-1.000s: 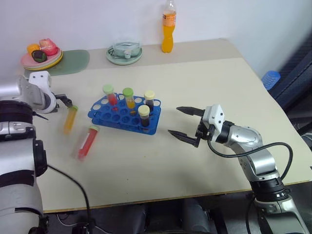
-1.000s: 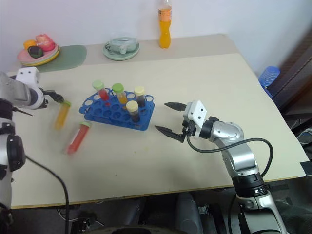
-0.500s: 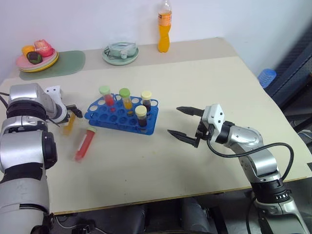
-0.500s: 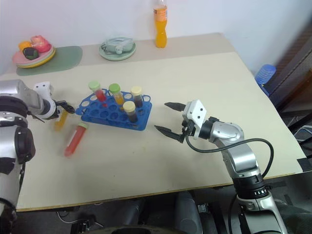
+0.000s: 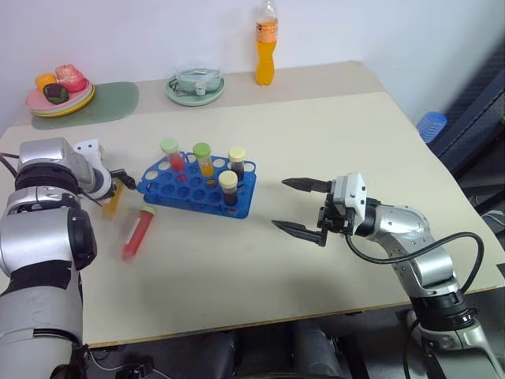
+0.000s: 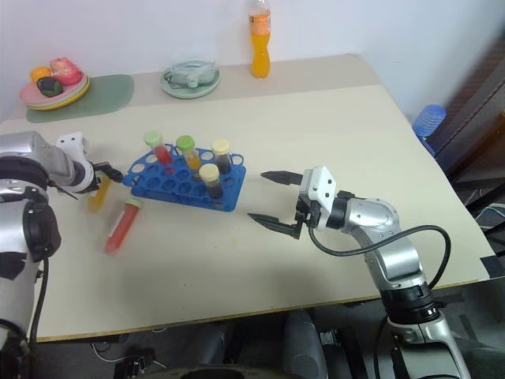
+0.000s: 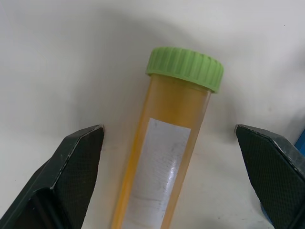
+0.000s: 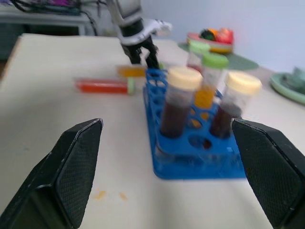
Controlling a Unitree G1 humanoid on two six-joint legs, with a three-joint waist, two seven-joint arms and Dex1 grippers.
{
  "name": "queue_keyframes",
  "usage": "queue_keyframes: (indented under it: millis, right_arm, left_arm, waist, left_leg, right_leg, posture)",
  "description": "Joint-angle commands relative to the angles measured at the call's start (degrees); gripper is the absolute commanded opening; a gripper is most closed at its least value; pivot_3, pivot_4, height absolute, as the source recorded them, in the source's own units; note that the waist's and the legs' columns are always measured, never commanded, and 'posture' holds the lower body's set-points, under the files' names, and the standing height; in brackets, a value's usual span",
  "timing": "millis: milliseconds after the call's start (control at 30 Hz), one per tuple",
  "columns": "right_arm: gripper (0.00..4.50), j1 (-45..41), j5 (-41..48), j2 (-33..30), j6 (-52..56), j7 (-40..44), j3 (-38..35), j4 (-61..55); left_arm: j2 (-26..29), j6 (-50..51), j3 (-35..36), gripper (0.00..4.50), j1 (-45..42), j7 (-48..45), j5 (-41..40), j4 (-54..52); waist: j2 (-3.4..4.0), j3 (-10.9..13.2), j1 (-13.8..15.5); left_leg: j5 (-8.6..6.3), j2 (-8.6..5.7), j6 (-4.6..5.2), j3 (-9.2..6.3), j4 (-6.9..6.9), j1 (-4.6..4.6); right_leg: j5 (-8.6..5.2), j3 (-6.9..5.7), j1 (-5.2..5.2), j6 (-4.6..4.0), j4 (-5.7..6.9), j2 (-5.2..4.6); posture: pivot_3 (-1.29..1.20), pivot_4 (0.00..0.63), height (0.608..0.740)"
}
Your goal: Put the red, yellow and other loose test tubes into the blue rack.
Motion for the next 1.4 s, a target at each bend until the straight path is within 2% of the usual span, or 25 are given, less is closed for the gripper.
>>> queue_keyframes:
  millis: [33, 500, 600, 767, 800, 1067, 1167, 1267, 1300, 1400]
  right_arm:
    - [4.41, -1.3, 2.7, 0.6, -0.4, 0.3, -1.2, -2.5]
    - [4.41, -5.0, 6.5, 2.4, 0.9, -0.2, -1.2, -1.9]
    - [4.50, -5.1, 6.3, 2.4, 0.7, -0.2, -1.0, -1.7]
    - [4.50, -4.9, 6.1, 2.4, 0.5, -0.2, -0.9, -1.7]
    - [4.50, -4.9, 6.0, 2.4, 0.4, -0.1, -0.8, -1.6]
    - [4.50, -5.1, 5.5, 2.9, -0.2, 0.1, -0.3, -0.7]
    - [4.50, -5.1, 5.5, 3.0, -0.4, 0.3, -0.4, -0.3]
    - [4.50, -5.1, 5.5, 2.9, -0.6, 0.7, -0.6, 0.2]
    - [4.50, -5.1, 5.6, 2.8, -0.6, 0.8, -0.7, 0.4]
    - [4.50, -5.6, 5.9, 3.0, -0.6, 1.4, -0.7, 1.6]
  left_arm:
    - [0.5, -0.6, 0.9, 4.50, -1.1, 0.2, 0.9, 0.1]
    - [0.1, -0.7, 2.1, 4.50, -1.0, 0.6, 1.3, 0.0]
    - [0.0, -0.3, 2.1, 3.63, -1.2, -0.3, 1.1, -0.1]
    - [0.1, 0.0, 3.5, 1.11, -1.0, 1.0, 1.0, 0.1]
    - [0.2, 0.1, 3.5, 0.78, -0.9, 1.0, 1.1, 0.0]
    - [3.0, 6.0, 3.8, 0.74, 0.2, -2.6, 0.1, -4.5]
    - [5.3, 7.7, 5.7, 0.74, 5.8, -5.3, -2.0, -16.3]
    - [6.6, 7.8, 11.4, 0.74, 18.4, -8.6, -6.9, -40.4]
    - [7.1, 6.3, 13.1, 0.74, 23.4, -12.6, -9.8, -48.9]
    - [4.7, -3.0, 21.1, 0.74, 37.6, -18.7, -15.7, -74.3]
  waist:
    - [-0.01, 0.0, 0.0]
    - [-0.02, 0.0, -0.1]
    - [-0.02, 0.0, 0.0]
    - [-0.03, 0.0, 0.1]
    - [-0.03, 0.0, 0.1]
    - [-0.03, 0.0, -0.2]
    - [-0.03, 0.0, -0.4]
    - [-0.03, 0.0, -1.3]
    - [-0.03, 0.0, -1.5]
    - [-0.03, 0.0, -1.5]
  left_leg:
    - [0.00, 0.00, 0.00, 0.00, 0.01, 0.00]
    - [0.00, -0.02, 0.00, 0.00, 0.03, 0.01]
    - [0.00, -0.02, 0.00, 0.00, 0.03, 0.01]
    - [0.00, -0.03, 0.00, 0.00, 0.05, 0.01]
    - [0.00, -0.03, 0.00, 0.00, 0.04, 0.02]
    - [0.00, -0.03, 0.00, 0.00, 0.04, 0.00]
    - [0.00, -0.02, 0.00, 0.00, 0.02, 0.01]
    - [0.00, -0.01, 0.00, -0.01, -0.06, 0.01]
    - [0.00, 0.00, 0.00, -0.03, -0.04, -0.02]
    - [0.00, 0.00, 0.00, -0.04, -0.04, -0.04]
  right_leg:
    - [0.00, 0.00, 0.00, 0.00, 0.00, 0.00]
    - [0.00, 0.00, -0.02, 0.00, 0.09, -0.01]
    - [0.00, 0.00, -0.03, 0.00, 0.10, -0.01]
    - [0.00, 0.00, -0.02, 0.00, 0.11, -0.02]
    - [0.00, 0.00, -0.02, 0.00, 0.11, -0.03]
    - [0.00, 0.00, -0.04, 0.00, 0.12, -0.03]
    - [0.00, 0.01, -0.09, 0.00, 0.16, -0.02]
    - [0.00, 0.02, -0.17, -0.01, 0.16, -0.02]
    - [-0.01, 0.03, -0.18, -0.01, 0.17, -0.03]
    - [0.00, 0.03, -0.16, -0.02, 0.13, -0.04]
  posture:
    - [0.00, 0.150, 0.740]
    - [0.00, 0.150, 0.740]
    - [0.00, 0.150, 0.740]
    - [0.00, 0.150, 0.740]
    - [0.00, 0.150, 0.740]
    - [0.00, 0.150, 0.740]
    - [0.00, 0.150, 0.740]
    - [0.00, 0.150, 0.740]
    - [0.00, 0.150, 0.740]
    - [0.00, 0.150, 0.740]
